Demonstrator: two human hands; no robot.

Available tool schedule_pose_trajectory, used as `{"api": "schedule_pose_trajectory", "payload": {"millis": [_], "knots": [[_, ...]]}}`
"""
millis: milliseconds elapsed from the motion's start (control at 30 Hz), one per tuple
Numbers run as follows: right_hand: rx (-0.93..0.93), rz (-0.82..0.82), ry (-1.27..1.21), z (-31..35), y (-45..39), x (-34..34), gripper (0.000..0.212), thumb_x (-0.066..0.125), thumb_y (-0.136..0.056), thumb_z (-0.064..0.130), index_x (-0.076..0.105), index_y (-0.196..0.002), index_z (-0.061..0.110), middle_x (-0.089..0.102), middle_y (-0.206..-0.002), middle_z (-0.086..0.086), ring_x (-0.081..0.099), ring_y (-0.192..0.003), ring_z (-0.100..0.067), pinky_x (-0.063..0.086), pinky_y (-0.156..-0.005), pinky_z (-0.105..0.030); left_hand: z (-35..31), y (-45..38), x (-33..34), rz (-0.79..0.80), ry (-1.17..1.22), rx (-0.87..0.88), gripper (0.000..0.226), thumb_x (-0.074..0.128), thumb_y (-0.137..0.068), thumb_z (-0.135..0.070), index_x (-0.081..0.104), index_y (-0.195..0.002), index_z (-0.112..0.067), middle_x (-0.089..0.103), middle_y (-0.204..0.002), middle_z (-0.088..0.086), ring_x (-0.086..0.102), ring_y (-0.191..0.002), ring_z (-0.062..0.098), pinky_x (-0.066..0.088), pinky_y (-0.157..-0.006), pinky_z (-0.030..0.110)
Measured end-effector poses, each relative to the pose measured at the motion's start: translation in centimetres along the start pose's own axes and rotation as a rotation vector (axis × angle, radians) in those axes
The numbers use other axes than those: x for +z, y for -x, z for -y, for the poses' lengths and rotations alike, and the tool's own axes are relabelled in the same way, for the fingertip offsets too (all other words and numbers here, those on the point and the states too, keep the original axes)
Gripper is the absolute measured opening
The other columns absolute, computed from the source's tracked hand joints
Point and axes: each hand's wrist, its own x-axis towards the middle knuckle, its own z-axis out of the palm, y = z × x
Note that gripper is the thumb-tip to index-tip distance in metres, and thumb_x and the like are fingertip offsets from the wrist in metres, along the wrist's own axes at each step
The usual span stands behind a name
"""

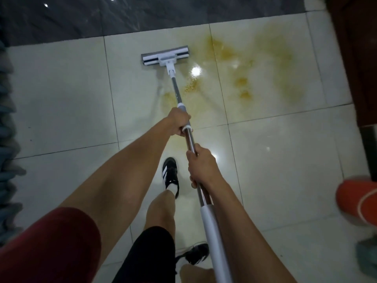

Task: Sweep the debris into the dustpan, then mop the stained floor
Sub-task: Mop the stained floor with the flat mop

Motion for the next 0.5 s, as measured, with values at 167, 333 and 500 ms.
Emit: {"api": "schedule_pose_trajectory", "payload": {"millis": [167, 333, 500], "knots": [[0.045, -0.025, -0.029, -9.0, 7.0, -0.7, 0.019, 0.042, -0.1, 0.027, 0.053, -0.108, 0.013, 0.054, -0.087, -0.008, 0.054, -0.069, -0.024, 0.061, -0.074, -0.051, 7.5, 5.7, 6.5, 0.046, -0.143, 0.024, 0.006, 0.052, -0.101, -0.01, 0.052, -0.106, -0.006, 0.06, -0.093, 0.015, 0.064, -0.065, 0.025, 0.057, -0.051, 0.036], [0.085, -0.025, -0.082, -16.6, 13.8, -1.8, 0.017, 0.042, -0.102, 0.025, 0.052, -0.108, 0.013, 0.056, -0.084, -0.009, 0.055, -0.057, -0.022, 0.058, -0.053, -0.038, 14.3, 10.4, 11.9, 0.077, -0.123, -0.018, 0.014, 0.055, -0.101, -0.01, 0.053, -0.087, -0.009, 0.062, -0.088, 0.016, 0.067, -0.073, 0.029, 0.061, -0.071, 0.049], [0.106, -0.052, -0.083, -21.8, 19.2, -2.3, 0.015, 0.043, -0.103, 0.025, 0.054, -0.107, 0.015, 0.057, -0.082, -0.007, 0.056, -0.055, -0.02, 0.056, -0.048, -0.036, 19.4, 13.5, 16.0, 0.075, -0.186, -0.011, 0.023, 0.052, -0.1, -0.01, 0.045, -0.079, -0.019, 0.058, -0.086, 0.007, 0.066, -0.078, 0.026, 0.063, -0.065, 0.041]]}}
